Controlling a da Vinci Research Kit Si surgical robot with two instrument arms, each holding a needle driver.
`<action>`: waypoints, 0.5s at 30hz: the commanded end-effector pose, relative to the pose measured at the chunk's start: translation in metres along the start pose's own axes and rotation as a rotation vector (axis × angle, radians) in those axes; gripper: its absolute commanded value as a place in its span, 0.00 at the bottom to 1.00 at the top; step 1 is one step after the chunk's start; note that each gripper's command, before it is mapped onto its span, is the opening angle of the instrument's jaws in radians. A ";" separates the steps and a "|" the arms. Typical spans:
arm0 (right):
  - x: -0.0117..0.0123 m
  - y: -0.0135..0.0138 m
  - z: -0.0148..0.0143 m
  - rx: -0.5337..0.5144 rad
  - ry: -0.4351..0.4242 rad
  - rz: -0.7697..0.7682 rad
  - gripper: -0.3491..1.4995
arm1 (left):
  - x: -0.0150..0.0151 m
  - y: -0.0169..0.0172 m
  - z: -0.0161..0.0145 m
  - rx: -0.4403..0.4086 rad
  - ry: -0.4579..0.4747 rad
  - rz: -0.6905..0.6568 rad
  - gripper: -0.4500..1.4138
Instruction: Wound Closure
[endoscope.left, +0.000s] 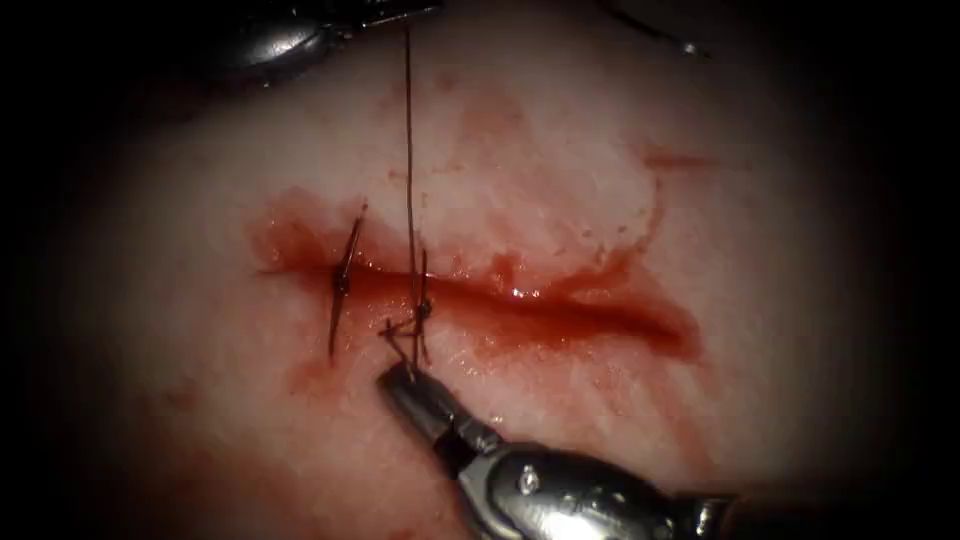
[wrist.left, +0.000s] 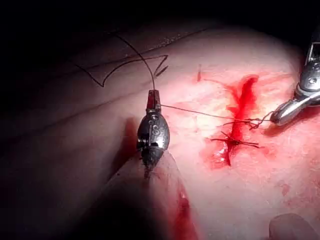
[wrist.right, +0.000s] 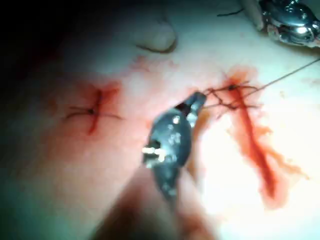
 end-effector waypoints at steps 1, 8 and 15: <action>0.0000 0.0006 0.0015 0.058 -0.028 -0.133 0.00 | -0.0007 -0.0003 0.0008 0.002 0.000 0.002 0.00; 0.0019 0.0036 0.0025 0.342 0.020 -0.760 0.00 | -0.0012 -0.0010 0.0009 0.004 -0.004 0.005 0.00; 0.0030 0.0049 0.0027 0.538 0.072 -0.976 0.00 | -0.0012 -0.0023 0.0014 0.018 -0.008 0.003 0.00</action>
